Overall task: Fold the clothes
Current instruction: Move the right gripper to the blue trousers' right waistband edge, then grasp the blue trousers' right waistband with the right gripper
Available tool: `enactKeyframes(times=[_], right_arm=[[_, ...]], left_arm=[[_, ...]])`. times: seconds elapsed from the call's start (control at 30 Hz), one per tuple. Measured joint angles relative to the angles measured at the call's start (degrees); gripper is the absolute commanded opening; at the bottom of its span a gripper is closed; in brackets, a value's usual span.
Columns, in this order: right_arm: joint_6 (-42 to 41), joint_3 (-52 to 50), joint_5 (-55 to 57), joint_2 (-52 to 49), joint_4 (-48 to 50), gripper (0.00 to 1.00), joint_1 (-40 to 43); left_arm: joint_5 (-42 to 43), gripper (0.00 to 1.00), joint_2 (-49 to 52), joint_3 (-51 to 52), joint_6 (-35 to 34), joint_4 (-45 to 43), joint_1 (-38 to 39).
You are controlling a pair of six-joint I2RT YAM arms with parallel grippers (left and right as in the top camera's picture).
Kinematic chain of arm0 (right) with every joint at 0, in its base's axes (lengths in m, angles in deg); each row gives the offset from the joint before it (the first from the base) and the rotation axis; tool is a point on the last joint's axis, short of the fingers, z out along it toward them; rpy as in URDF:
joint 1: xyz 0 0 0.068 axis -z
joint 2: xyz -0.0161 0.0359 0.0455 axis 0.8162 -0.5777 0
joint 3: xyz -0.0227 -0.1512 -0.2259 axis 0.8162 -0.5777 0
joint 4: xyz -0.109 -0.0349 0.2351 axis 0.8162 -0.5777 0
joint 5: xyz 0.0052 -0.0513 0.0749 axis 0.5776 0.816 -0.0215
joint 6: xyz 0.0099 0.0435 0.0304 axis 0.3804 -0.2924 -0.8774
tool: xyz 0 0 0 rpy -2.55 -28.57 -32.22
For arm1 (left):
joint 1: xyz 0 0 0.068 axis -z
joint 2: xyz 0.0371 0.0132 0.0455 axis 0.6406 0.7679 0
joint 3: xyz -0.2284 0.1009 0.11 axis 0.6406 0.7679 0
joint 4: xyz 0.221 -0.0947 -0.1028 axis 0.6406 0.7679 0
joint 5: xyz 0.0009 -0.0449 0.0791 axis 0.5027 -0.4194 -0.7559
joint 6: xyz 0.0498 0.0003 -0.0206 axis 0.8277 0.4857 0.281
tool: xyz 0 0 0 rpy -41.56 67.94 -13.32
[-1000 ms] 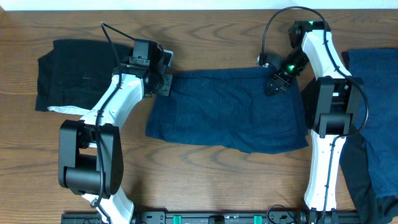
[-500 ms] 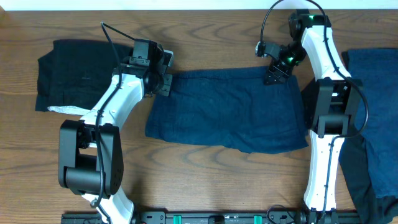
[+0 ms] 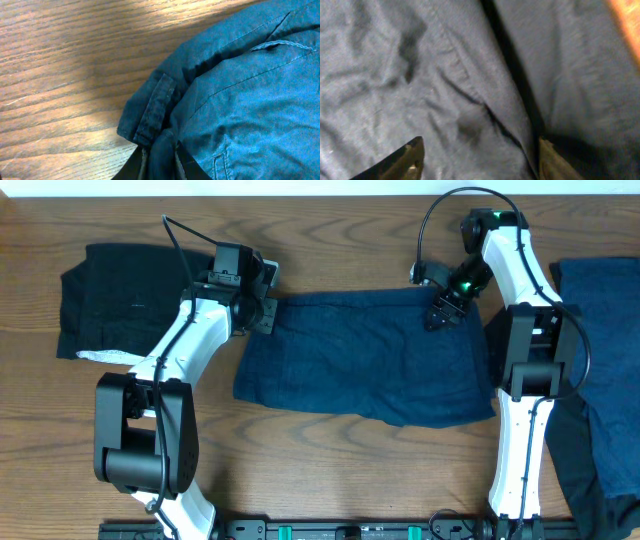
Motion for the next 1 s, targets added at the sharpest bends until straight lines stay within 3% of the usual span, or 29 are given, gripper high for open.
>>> enactKeyframes(times=[0.4,0.8,0.93,1.0], right_arm=[[0.13,-0.07,1.92,0.0,-4.63,0.59,-0.22],[0.15,-0.11,1.62,0.0,4.72,0.69,-0.74],[0.2,-0.04,1.53,0.02,2.58,0.68,-0.74],[0.26,-0.07,1.57,0.02,0.15,0.62,-0.76]], left_arm=[[0.17,0.16,0.0,0.0,0.02,-0.98,0.0],[0.15,0.16,0.0,0.0,0.02,-1.01,0.0],[0.15,0.16,0.0,0.0,0.02,-1.01,0.0],[0.15,0.16,0.0,0.0,0.02,-1.01,0.0]])
